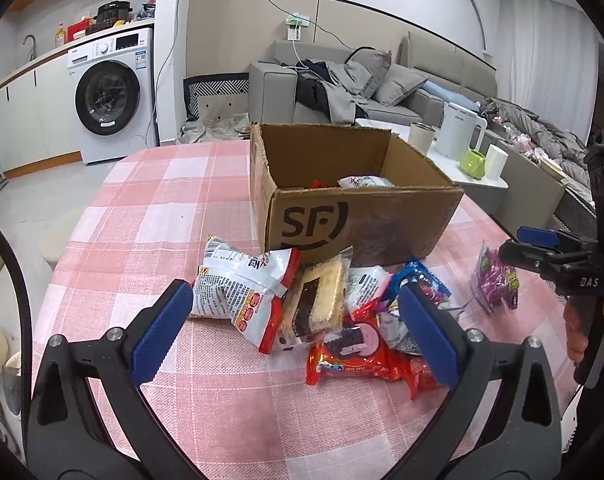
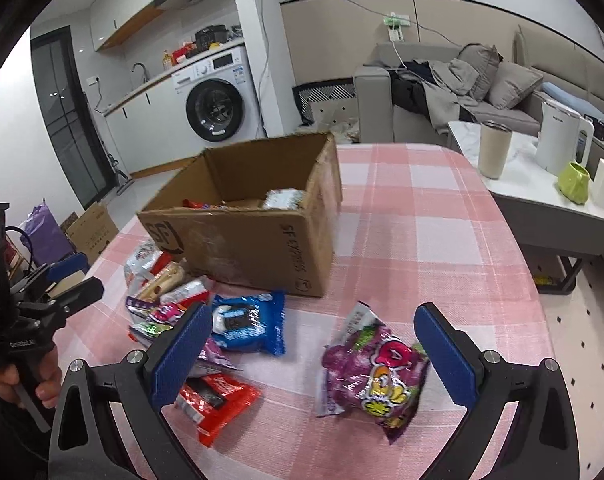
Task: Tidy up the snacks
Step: 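Move the right tool to the purple candy bag on the tablecloth, then grasp the purple candy bag with the right tool while the left tool grasps a silver-purple bag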
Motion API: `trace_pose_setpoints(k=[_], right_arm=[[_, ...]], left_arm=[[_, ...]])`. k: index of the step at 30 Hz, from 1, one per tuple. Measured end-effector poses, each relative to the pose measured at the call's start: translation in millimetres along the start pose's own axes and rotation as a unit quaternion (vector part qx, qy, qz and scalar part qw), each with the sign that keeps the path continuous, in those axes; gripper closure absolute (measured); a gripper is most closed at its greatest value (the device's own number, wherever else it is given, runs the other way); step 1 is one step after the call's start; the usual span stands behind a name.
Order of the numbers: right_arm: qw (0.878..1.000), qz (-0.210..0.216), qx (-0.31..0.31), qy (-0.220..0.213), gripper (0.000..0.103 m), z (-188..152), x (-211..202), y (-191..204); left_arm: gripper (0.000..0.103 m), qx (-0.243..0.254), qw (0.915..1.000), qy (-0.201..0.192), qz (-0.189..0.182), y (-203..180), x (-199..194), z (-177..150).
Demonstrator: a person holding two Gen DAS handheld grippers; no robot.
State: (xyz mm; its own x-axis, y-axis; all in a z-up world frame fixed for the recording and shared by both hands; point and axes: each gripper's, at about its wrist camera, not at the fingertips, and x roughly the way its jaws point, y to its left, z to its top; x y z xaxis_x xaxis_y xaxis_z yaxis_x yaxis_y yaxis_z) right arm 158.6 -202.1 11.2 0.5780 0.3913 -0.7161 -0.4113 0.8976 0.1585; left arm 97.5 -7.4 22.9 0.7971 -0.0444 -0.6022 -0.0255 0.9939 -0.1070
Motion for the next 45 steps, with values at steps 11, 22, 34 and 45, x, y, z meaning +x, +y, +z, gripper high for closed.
trace_pose_setpoints(k=[11, 22, 34, 45], right_arm=[[0.998, -0.024, 0.015, 0.058, 0.000, -12, 28, -25], [0.994, -0.024, 0.004, 0.104, 0.000, -22, 47, -24], [0.995, -0.009, 0.000, 0.102, 0.018, -25, 57, -16], [0.994, 0.011, -0.025, 0.103, 0.033, -29, 61, -2]], left_arm=[[0.001, 0.005, 0.9998, 0.016, -0.005, 0, 10, -4], [0.001, 0.017, 0.9985, 0.043, -0.030, -9, 23, -13], [0.001, 0.030, 0.9967, 0.057, -0.049, -23, 32, -21], [0.001, 0.033, 0.9946, 0.070, -0.069, -31, 37, -27]])
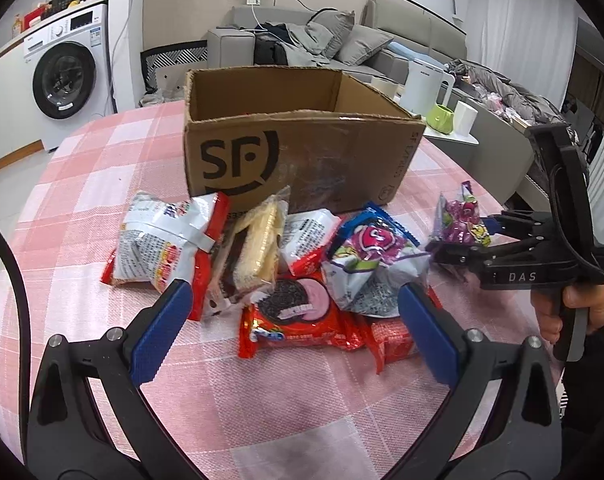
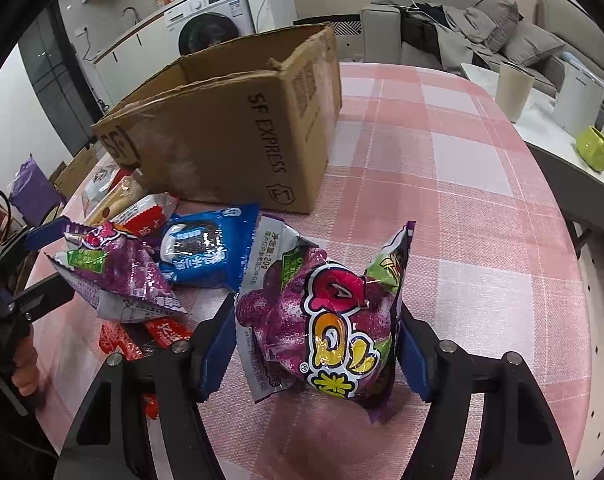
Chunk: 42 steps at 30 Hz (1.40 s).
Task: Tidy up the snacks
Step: 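Grasp the purple candy bag with the right tool while the left tool grasps a silver-purple bag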
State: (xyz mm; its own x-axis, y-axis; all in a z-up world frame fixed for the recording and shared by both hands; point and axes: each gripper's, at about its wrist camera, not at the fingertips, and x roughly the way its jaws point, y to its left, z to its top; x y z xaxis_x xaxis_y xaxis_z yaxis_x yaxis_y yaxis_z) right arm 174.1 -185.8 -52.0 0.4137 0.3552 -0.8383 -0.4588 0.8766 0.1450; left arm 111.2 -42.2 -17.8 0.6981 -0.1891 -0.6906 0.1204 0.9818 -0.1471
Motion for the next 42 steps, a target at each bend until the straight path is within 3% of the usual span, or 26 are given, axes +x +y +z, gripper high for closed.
trace_pose_setpoints(k=[9, 18, 27, 36, 38, 42], right_arm=[[0.999, 0.019, -0.028, -0.010, 0.046, -1, -4, 15], [0.998, 0.031, -0.051, -0.020, 0.048, -4, -8, 32], [0.997, 0.031, -0.061, -0.032, 0.048, -5, -11, 36], [0.995, 0.037, -0.075, -0.044, 0.048, -6, -17, 44], [0.995, 0.037, -0.077, -0.045, 0.048, -7, -17, 46], [0.995, 0.040, -0.082, -0.047, 0.048, -6, -17, 49]], left_arm=[[0.001, -0.010, 0.9992, 0.004, -0.037, -7, 1, -1], [0.001, -0.022, 0.9988, 0.012, -0.043, -13, 7, -4], [0.002, -0.021, 0.9981, -0.007, -0.058, -17, 7, 0], [0.013, 0.007, 0.9970, -0.023, -0.073, -28, 9, -4], [0.026, 0.006, 0.9965, -0.015, -0.082, -30, 14, -6], [0.039, -0.003, 0.9968, 0.005, -0.079, -31, 28, -6]])
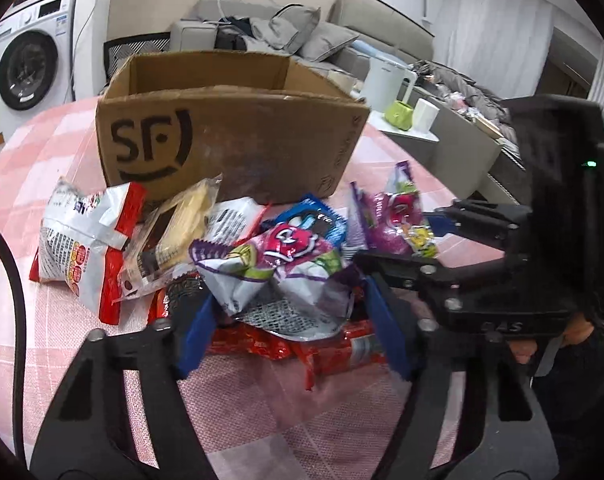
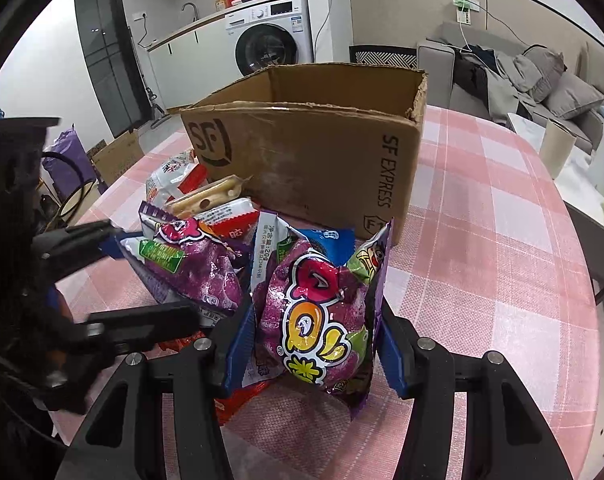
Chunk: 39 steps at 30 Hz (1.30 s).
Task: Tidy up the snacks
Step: 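Grasp the purple candy bag with the right tool while the left tool grasps a silver-purple bag, then carry both bags over the box opening with the left and right tools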
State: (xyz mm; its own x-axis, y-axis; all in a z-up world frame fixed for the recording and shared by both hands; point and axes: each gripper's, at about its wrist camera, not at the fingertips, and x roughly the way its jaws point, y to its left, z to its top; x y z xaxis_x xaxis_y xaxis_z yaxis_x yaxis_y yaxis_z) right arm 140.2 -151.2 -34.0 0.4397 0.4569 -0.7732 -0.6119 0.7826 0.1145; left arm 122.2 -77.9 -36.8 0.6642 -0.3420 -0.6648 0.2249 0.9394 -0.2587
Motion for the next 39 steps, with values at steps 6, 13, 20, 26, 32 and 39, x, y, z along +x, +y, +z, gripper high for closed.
trace_pose_setpoints(k=[6, 13, 20, 26, 32, 39], right_arm=[[1.000, 0.003, -0.002, -0.002, 0.048, 0, -1, 0], [1.000, 0.003, 0.004, -0.005, 0.048, 0, -2, -2], [1.000, 0.003, 0.011, -0.015, 0.048, 2, -8, -5], [0.999, 0.002, 0.016, -0.029, 0.048, 4, -16, -7], [0.999, 0.004, 0.020, -0.044, 0.048, 5, -26, -9], [0.998, 0.007, 0.024, -0.061, 0.048, 7, -39, -7]], left_arm=[[0.046, -0.009, 0.9999, -0.004, -0.010, 2, 0, 4], [0.048, -0.013, 0.9998, -0.014, -0.011, 8, -8, 0], [0.048, -0.008, 0.9996, -0.024, -0.010, 10, -19, 0], [0.049, -0.006, 0.9993, -0.036, -0.009, 12, -30, 2], [0.049, -0.010, 0.9987, -0.049, -0.009, 17, -43, 7], [0.049, -0.010, 0.9975, -0.070, 0.002, 24, -66, 13]])
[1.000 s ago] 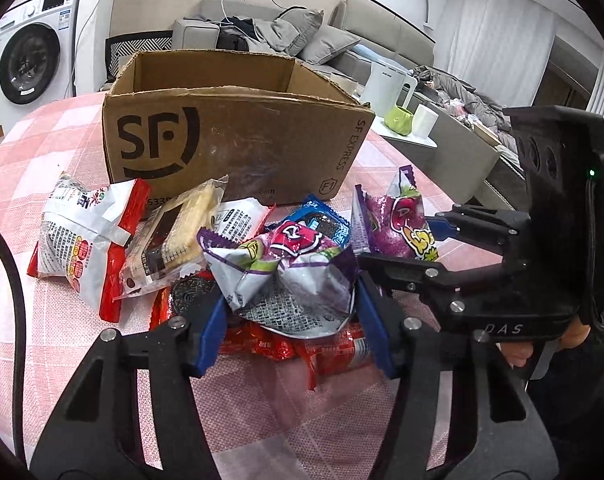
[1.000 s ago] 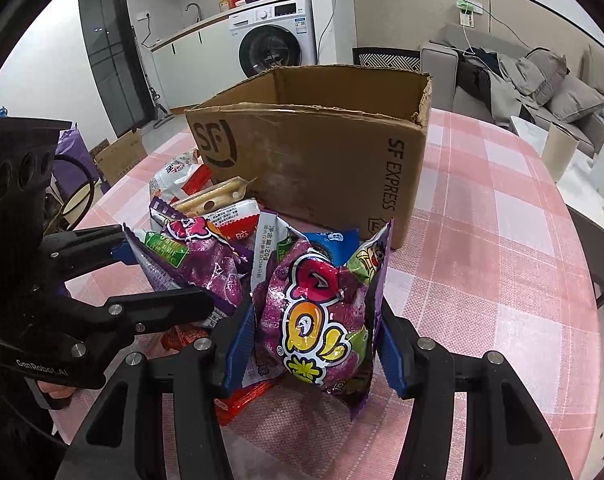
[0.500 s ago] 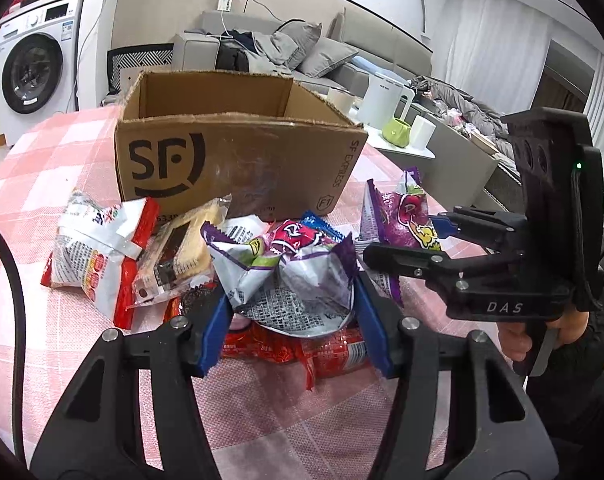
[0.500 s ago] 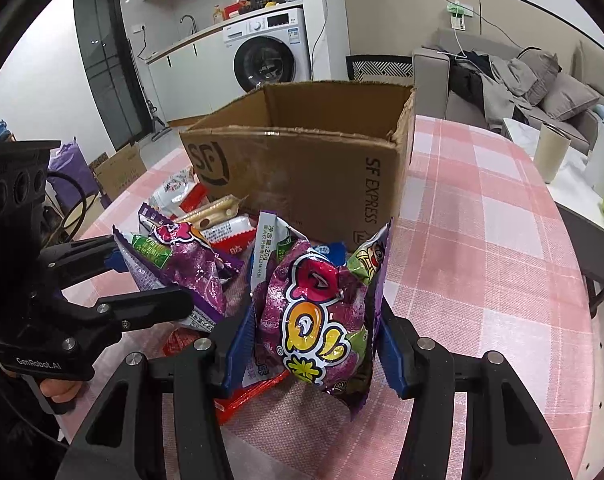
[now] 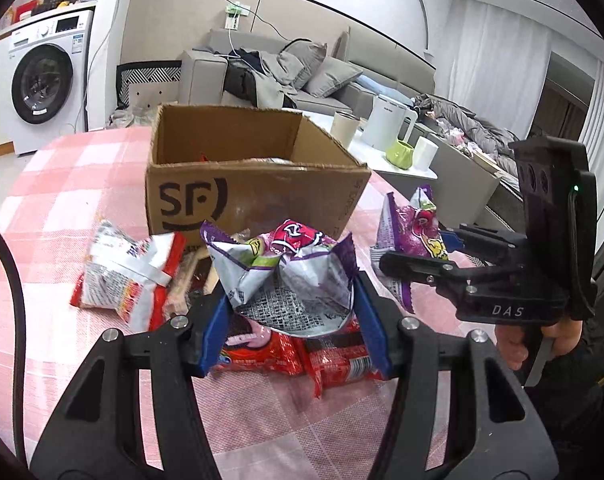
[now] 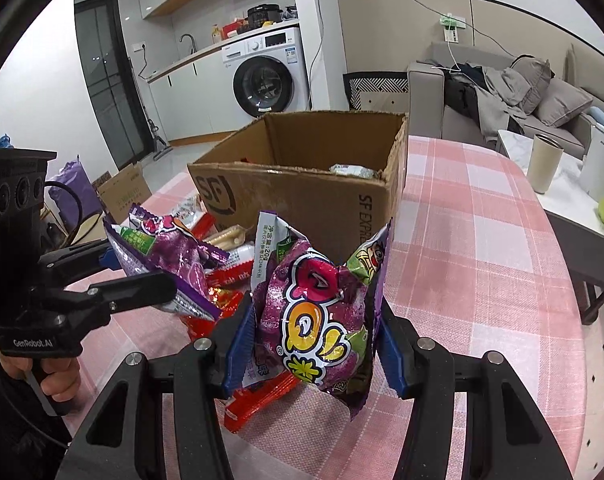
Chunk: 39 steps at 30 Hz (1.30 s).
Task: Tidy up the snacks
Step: 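Carry both bags over the box opening with the left and right tools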
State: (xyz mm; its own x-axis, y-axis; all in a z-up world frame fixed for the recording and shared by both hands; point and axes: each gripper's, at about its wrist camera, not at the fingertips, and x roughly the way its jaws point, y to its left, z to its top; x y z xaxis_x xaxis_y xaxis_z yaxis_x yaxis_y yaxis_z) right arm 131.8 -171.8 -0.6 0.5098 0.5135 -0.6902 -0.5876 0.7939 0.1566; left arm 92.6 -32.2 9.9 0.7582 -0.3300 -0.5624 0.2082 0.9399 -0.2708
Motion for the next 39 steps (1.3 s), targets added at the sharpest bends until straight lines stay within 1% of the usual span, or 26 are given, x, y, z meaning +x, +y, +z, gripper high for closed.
trace_pose_setpoints(k=[6, 12, 22, 33, 37, 39], right_arm=[[1.000, -0.001, 0.005, -0.019, 0.048, 7, -14, -2], [0.999, 0.001, 0.011, -0.043, 0.048, 17, -29, 0], [0.998, -0.003, 0.019, -0.063, 0.048, 42, -34, 7], [0.997, 0.009, 0.028, -0.071, 0.048, 69, -29, 12], [0.997, 0.006, 0.026, -0.075, 0.048, 76, -27, 15], [0.997, 0.011, 0.034, -0.075, 0.048, 85, -21, 14]], left_arm=[[0.049, 0.003, 0.9997, -0.014, 0.019, 6, -16, 9], [0.049, 0.006, 0.9992, -0.026, 0.031, 9, -27, 20], [0.049, 0.014, 0.9976, -0.045, 0.051, 12, -40, 50], [0.049, 0.017, 0.9962, -0.050, 0.069, 13, -36, 79], [0.049, 0.022, 0.9951, -0.052, 0.082, 12, -27, 89], [0.049, 0.023, 0.9949, -0.051, 0.084, 11, -24, 93]])
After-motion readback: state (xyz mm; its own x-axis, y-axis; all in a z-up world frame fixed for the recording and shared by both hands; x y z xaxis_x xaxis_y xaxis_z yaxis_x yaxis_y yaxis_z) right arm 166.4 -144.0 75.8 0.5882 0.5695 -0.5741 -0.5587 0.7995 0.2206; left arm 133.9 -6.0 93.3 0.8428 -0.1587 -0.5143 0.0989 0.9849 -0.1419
